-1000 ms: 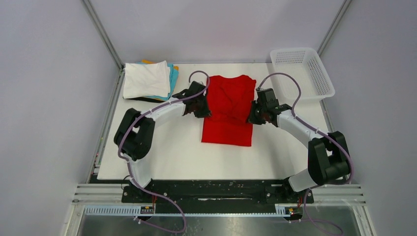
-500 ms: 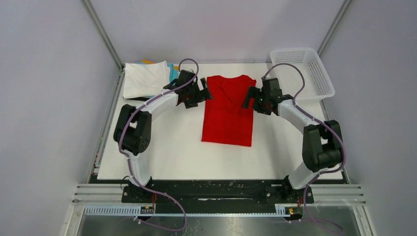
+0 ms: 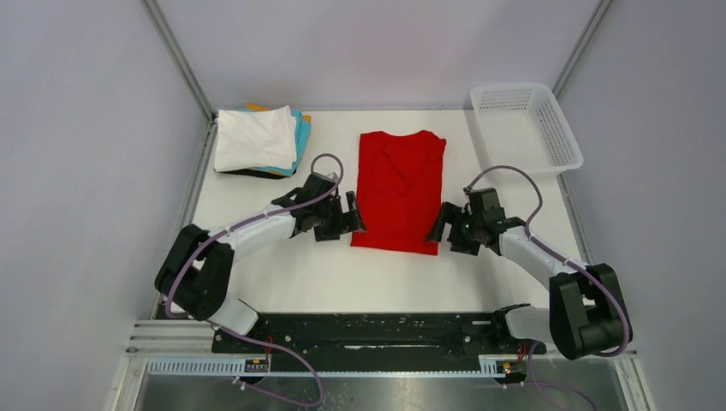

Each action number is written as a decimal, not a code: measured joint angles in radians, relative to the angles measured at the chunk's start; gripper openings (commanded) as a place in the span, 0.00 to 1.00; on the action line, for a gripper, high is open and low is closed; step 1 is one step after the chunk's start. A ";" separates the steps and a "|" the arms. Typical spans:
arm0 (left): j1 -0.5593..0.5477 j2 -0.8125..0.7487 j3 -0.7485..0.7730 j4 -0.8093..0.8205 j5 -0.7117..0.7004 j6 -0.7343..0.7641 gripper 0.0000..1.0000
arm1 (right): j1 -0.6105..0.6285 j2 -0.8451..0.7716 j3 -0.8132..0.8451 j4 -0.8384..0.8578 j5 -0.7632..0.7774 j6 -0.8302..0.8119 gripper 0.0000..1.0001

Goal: Fold and stack the t-shirts
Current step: Grab one side of the 2/3 rectangular tshirt with both arms, then fold the long partially folded tshirt into a neat square, then smooth out wrinkles on the folded tshirt, then put the neatly folded tshirt into the corner of the board with the left arm

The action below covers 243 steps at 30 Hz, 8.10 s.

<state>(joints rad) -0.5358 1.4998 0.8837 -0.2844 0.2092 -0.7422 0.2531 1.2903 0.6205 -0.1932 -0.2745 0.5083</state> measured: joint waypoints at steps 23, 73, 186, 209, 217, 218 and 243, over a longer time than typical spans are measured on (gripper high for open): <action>-0.034 0.219 -0.020 0.167 0.050 -0.076 0.00 | 0.013 0.115 -0.073 0.085 -0.091 0.098 0.06; -0.095 -0.350 0.070 -0.233 -0.223 -0.132 0.00 | 0.037 -0.269 0.293 -0.561 -0.394 -0.084 0.00; -0.100 0.497 0.508 -0.233 -0.280 0.003 0.54 | -0.215 -0.255 0.065 -0.129 -0.134 0.001 0.99; -0.237 0.648 0.815 -0.607 -0.850 0.114 0.00 | -0.215 -0.357 0.006 -0.137 -0.039 -0.002 0.99; -0.078 0.648 0.861 -0.510 -1.006 0.405 0.00 | -0.215 -0.385 -0.017 -0.121 0.005 0.014 0.99; -0.062 0.648 0.870 -0.489 -1.022 0.448 0.00 | -0.215 -0.388 -0.021 -0.114 0.005 0.016 0.99; 0.162 0.677 1.154 -0.117 -1.116 1.167 0.00 | -0.215 -0.376 -0.046 -0.076 0.032 0.039 0.99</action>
<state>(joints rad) -0.3740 2.1765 2.0373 -0.4019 -0.9066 0.4248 0.0380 0.9142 0.5747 -0.2695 -0.2424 0.5472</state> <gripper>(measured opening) 0.102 0.993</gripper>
